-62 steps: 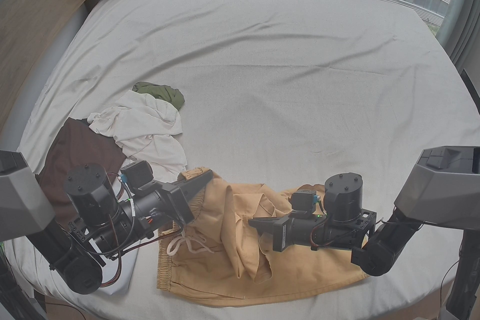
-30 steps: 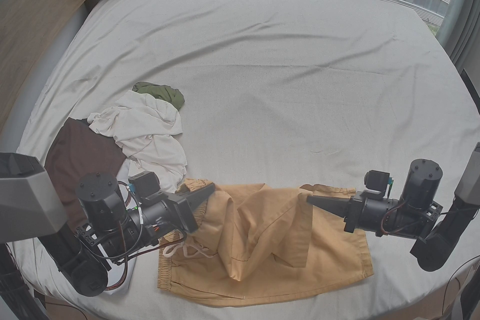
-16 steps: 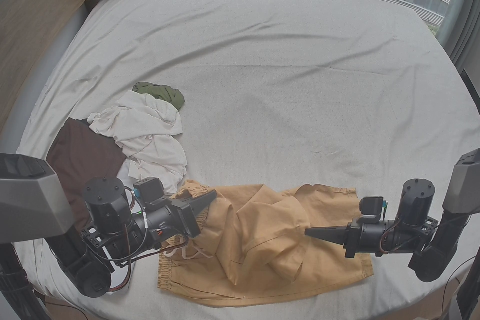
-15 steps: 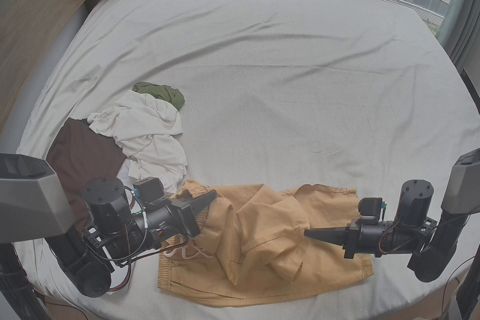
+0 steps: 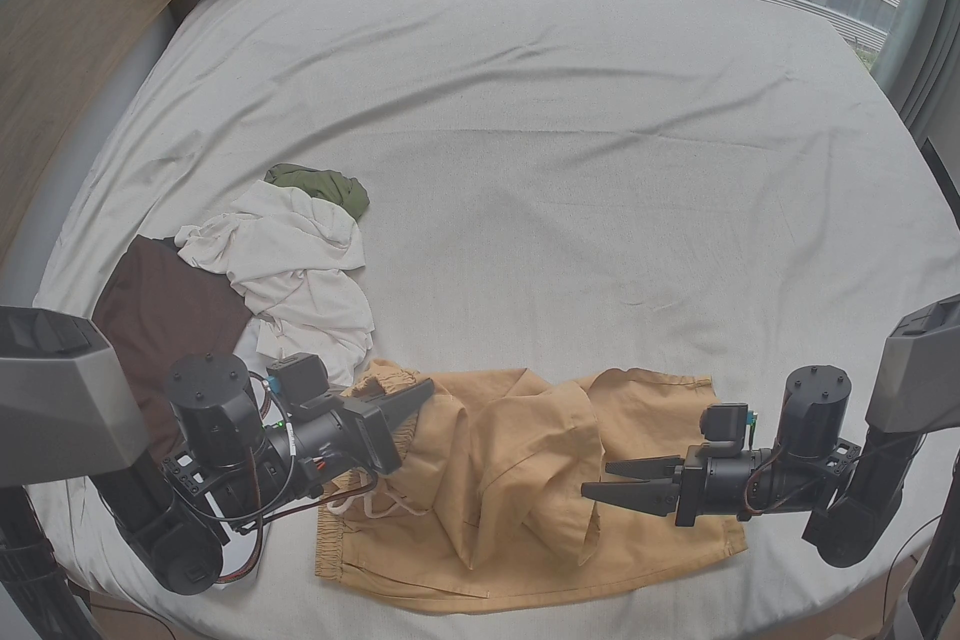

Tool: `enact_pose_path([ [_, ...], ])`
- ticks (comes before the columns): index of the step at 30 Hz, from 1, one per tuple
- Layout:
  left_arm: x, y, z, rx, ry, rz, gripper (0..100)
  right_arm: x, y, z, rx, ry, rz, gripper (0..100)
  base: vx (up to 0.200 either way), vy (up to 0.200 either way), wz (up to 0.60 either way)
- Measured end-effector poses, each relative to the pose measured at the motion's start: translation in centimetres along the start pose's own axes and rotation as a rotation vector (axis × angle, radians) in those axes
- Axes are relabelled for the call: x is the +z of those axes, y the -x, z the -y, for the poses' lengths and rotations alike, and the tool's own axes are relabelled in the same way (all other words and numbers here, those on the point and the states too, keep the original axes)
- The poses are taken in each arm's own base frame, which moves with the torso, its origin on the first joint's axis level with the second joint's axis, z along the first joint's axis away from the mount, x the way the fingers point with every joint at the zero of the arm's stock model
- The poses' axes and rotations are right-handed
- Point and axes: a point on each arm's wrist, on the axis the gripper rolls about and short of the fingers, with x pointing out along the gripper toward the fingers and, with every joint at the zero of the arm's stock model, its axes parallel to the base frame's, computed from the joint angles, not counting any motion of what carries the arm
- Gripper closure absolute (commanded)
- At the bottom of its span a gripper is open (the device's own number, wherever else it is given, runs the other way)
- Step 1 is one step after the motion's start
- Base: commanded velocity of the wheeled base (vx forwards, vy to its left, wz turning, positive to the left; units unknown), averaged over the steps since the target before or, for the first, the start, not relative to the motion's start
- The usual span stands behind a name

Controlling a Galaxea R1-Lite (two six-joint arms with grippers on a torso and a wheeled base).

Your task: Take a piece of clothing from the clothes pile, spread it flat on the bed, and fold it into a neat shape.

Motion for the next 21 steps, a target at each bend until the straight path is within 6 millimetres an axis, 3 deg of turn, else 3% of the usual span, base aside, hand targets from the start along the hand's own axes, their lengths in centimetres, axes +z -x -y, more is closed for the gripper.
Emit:
enact_pose_path([
  [9, -0.1, 0.0, 0.0, 0.000, -0.001, -0.003, 100, 0.9, -0.6, -0.4, 0.023, 0.070, 0.030, 0, 0.000, 0.000, 0.00],
  [16, -0.1, 0.0, 0.1, -0.002, 0.000, -0.005, 100, 3.0, -1.8, -0.5, 0.059, 0.131, 0.089, 0, 0.000, 0.000, 0.00],
  [21, -0.1, 0.0, 0.1, -0.002, 0.000, -0.004, 100, 3.1, -2.8, -1.1, 0.091, 0.147, 0.082, 0, 0.000, 0.000, 0.00],
])
